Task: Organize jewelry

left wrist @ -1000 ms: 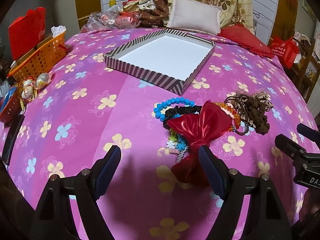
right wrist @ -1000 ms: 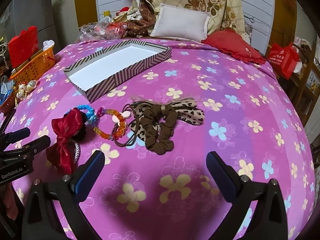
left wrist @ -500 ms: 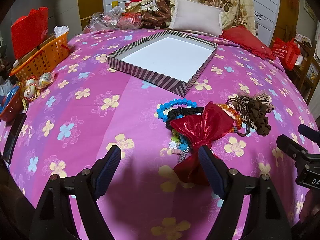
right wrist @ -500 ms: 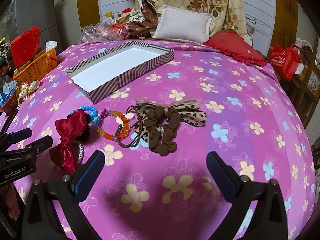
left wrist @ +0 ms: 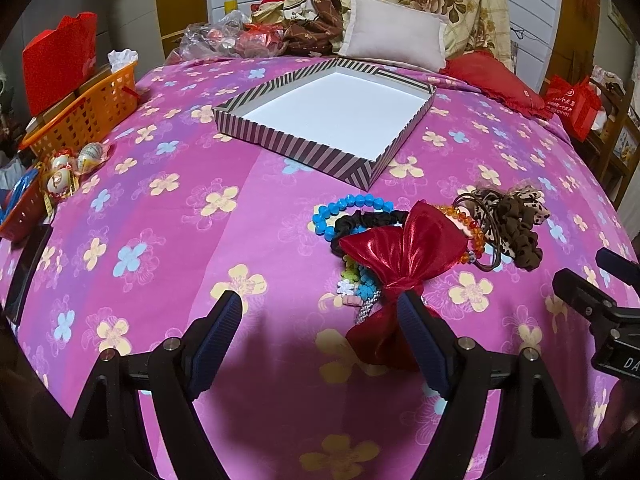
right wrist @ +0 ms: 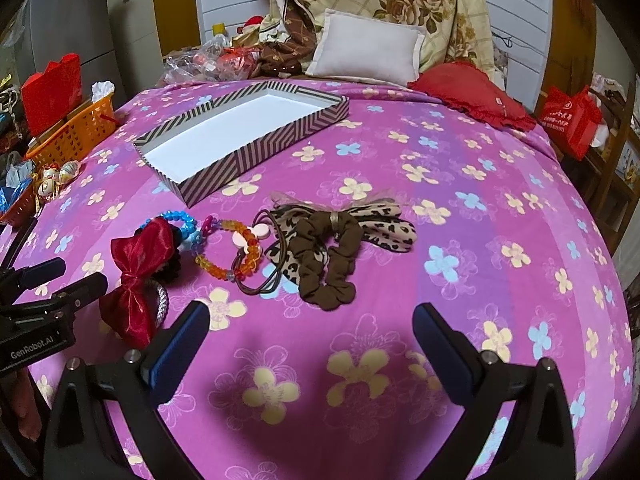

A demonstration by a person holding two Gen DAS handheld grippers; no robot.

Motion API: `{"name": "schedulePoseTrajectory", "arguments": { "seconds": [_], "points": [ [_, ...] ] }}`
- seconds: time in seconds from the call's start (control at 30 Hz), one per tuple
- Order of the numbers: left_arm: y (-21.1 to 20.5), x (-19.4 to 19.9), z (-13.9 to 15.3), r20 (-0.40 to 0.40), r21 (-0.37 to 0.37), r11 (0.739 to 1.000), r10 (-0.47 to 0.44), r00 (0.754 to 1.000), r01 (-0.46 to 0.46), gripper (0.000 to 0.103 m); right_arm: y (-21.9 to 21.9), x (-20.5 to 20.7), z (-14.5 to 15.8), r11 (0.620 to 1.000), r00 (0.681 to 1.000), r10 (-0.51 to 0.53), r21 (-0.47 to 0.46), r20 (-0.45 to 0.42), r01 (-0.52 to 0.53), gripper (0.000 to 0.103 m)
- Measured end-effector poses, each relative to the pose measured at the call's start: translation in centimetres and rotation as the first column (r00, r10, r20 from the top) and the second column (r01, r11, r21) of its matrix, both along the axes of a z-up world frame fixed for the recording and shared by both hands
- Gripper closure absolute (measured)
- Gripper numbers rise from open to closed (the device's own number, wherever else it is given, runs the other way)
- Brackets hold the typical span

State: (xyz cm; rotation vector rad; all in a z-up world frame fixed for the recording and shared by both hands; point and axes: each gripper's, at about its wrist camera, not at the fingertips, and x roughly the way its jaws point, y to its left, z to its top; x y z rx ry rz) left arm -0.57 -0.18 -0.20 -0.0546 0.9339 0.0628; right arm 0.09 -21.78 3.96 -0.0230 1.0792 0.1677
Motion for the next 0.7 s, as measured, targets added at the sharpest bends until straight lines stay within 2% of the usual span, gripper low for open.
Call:
{"name": "schedulePoseTrajectory", "arguments": {
  "seconds": [0.1,0.3,0.43,0.6,0.7],
  "points": [
    [-0.1,0.0,0.0,0.013,-0.003,1.0,0.0,1.0,0.0,0.04,0.0,0.1,0.0,1.0,1.0,0.004,0.001,-0.004,-0.004,0.0],
    [0.1,-0.1,0.2,-0.029,0.012,1.0,0.002,1.0,-0.001,0.04,-0.1,0.1,0.1,1.0,1.0,-0.001,-0.002,0.002,0.001,0.0],
    [0.6,-0.3,0.5,-0.035,-0.012,1.0,-0.007,0.999,0.006,0.04,-0.3,-0.1,0.2,1.0,1.0,0.003,-0.004,0.009,-0.003,0.0],
    [0.9,-0.6,0.5,-0.019,-0.078,0.996,-0.036,0.999,0.035,0.04,-0.1,-0.1,0.2,1.0,1.0,0.015,0.005,0.009,-0.015,0.001],
    [0.6,-0.7,0.5,-0.009,-0.085,0.995,-0.056,0.998,0.055,0.04,-0.2,0.0,0.1,1.0,1.0,0.014,-0.024,0.01,-0.014,0.002]
  ]
}}
